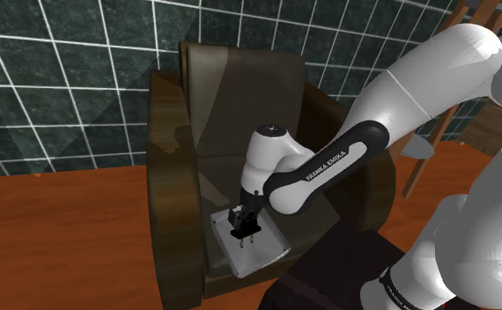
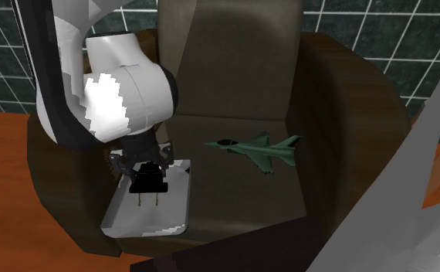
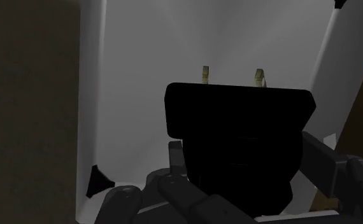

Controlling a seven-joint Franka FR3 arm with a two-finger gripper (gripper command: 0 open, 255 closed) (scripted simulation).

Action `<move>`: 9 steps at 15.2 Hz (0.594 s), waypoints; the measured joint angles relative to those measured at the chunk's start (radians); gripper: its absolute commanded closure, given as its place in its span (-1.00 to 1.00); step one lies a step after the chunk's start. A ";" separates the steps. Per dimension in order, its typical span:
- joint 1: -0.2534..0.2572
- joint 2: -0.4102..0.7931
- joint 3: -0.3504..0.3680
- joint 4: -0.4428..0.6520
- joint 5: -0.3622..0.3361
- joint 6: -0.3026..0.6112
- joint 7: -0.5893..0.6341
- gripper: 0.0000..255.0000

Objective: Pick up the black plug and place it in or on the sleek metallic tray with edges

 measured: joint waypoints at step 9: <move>-0.001 0.006 -0.001 -0.005 -0.001 -0.004 -0.001 -1.00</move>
